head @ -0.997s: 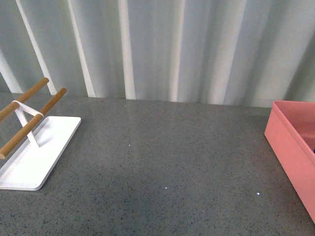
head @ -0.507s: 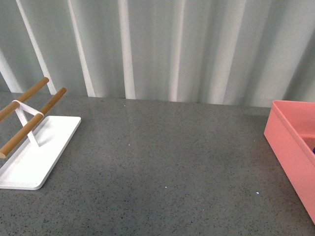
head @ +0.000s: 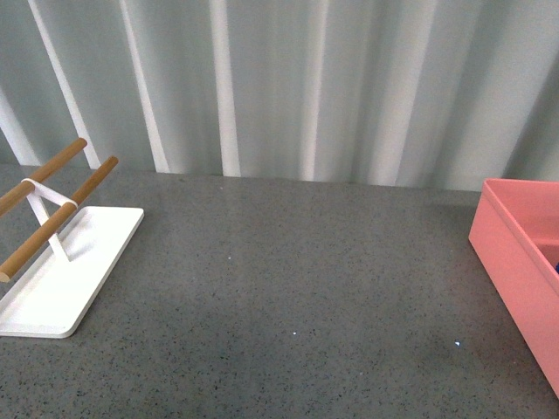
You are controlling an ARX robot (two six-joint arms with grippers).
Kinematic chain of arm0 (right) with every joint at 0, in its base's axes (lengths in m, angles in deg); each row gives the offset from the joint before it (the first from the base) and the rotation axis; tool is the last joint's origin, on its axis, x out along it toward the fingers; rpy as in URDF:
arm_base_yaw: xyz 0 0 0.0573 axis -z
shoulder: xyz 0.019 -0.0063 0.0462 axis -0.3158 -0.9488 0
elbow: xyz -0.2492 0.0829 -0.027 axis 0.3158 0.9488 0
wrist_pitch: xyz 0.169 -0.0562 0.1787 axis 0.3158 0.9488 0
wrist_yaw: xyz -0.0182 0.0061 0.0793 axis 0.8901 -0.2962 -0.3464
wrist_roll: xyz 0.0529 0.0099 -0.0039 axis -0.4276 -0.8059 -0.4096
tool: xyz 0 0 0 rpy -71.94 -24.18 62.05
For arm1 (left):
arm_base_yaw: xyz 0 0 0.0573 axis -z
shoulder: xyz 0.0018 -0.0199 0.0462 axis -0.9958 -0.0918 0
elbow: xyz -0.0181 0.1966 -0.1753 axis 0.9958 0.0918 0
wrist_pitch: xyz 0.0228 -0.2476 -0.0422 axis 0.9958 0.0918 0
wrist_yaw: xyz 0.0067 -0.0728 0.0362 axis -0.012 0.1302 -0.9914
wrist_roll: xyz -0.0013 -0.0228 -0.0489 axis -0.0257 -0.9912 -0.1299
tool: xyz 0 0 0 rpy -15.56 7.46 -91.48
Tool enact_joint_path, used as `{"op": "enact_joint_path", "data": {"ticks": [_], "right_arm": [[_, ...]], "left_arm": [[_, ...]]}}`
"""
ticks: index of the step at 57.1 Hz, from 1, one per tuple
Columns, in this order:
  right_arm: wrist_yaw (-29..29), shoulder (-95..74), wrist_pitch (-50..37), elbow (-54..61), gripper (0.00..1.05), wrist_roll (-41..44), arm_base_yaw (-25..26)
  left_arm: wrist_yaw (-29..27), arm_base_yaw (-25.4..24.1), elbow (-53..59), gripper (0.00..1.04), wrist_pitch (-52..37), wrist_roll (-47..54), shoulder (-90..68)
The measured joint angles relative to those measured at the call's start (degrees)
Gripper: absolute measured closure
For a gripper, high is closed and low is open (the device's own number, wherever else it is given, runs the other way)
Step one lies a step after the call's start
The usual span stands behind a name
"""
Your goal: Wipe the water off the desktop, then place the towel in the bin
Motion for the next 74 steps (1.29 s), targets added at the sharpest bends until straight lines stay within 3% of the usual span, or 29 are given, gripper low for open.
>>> {"op": "enact_joint_path", "data": {"ticks": [29, 36, 58, 74], "right_arm": [[0.0, 7.0, 3.4, 3.5, 1.01, -0.1, 0.0], [0.0, 15.2, 11.8, 4.4, 1.01, -0.2, 0.0], [0.1, 17.5, 11.8, 4.4, 1.01, -0.2, 0.0], [0.1, 17.5, 11.8, 4.4, 0.53, -0.2, 0.0]], "left_arm": [[0.0, 0.0, 0.0, 0.07, 0.0, 0.0, 0.0], [0.0, 0.0, 0.0, 0.07, 0.0, 0.0, 0.0], [0.0, 0.0, 0.0, 0.07, 0.0, 0.0, 0.1], [0.0, 0.0, 0.0, 0.07, 0.0, 0.0, 0.1]]}}
